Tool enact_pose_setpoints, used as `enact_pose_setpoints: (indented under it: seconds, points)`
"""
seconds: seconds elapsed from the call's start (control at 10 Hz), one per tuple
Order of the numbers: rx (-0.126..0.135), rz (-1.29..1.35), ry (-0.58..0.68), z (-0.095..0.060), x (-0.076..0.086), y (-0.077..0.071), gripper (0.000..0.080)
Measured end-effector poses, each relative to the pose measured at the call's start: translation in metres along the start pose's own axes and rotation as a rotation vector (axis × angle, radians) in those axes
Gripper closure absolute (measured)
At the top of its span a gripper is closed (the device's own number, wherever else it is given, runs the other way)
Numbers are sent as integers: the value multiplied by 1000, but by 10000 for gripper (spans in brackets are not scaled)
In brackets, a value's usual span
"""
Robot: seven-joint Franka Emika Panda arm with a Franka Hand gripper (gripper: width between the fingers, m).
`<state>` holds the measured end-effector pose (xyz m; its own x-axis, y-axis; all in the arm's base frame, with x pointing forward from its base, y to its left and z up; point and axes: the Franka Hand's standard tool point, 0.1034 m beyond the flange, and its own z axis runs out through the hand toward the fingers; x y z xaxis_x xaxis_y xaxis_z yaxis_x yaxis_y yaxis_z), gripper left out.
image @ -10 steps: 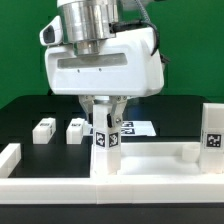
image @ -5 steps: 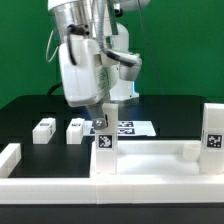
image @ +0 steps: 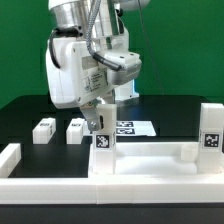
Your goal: Assemble desk
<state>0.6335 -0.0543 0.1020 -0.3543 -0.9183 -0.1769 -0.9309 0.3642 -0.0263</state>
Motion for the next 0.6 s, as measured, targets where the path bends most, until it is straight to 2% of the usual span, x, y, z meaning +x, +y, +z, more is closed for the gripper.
enact_pose_setpoints:
  seconds: [0.1,0.2,0.3,0.4,0.5,0.6]
  points:
    - [2,-4,-2,-1,-1,0,307]
    - [10,-15,-11,-11,-6,1,185]
    - [31,-24,-35,-32,-18,3,161]
    - [41,-15,-53,-49,-33,5,161]
    - [21,-38,-54,-55,-46,8,152]
    - [27,-45,-52,-51,-43,7,152]
